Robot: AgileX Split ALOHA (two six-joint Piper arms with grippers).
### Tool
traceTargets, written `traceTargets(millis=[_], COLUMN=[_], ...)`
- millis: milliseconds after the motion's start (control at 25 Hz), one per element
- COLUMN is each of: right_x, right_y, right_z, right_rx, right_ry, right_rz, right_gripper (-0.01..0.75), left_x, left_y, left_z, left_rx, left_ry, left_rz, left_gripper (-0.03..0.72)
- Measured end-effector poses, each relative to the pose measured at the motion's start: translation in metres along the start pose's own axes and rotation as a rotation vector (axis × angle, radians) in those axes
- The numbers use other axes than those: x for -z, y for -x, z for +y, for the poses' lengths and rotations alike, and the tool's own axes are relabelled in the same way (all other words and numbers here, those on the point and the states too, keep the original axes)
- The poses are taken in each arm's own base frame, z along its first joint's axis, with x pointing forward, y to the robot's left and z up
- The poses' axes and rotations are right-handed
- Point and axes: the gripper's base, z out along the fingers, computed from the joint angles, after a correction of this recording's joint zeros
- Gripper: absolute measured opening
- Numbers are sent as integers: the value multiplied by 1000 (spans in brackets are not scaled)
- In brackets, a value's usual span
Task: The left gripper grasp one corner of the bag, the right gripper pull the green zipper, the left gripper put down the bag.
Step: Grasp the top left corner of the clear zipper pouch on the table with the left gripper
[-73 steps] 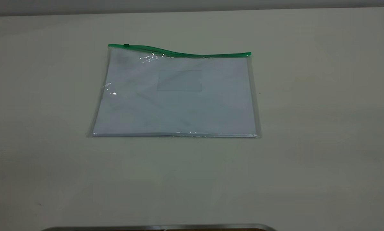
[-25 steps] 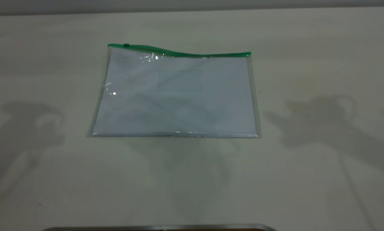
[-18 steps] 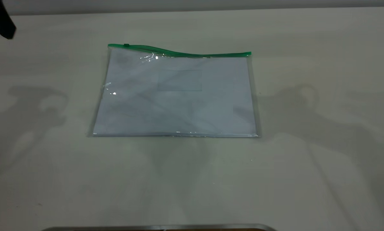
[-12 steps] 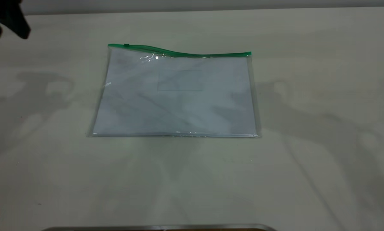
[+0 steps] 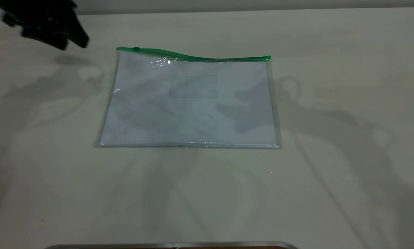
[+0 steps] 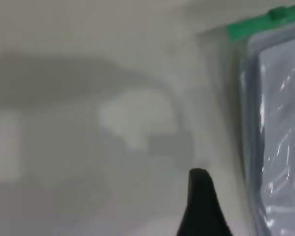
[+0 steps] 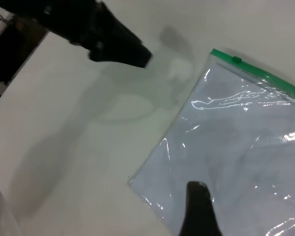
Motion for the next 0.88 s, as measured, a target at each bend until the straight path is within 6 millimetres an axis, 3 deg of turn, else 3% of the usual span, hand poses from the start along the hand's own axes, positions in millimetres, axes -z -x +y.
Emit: traceTargets(millis=[320,880], right_x=[0,0], right_y=[1,1], right_z=[-3,-4], right_rx=[-9,-11], right_ry=[-29,-41], right_rz=[-10,-11], right_gripper=[579,579], left_x=[-52,-89], left_y=[4,-4], left_z=[8,12], left_rx=[-58,20], left_ry=[-168,-302], left_rz=[-61,-125], left_gripper=[576,576])
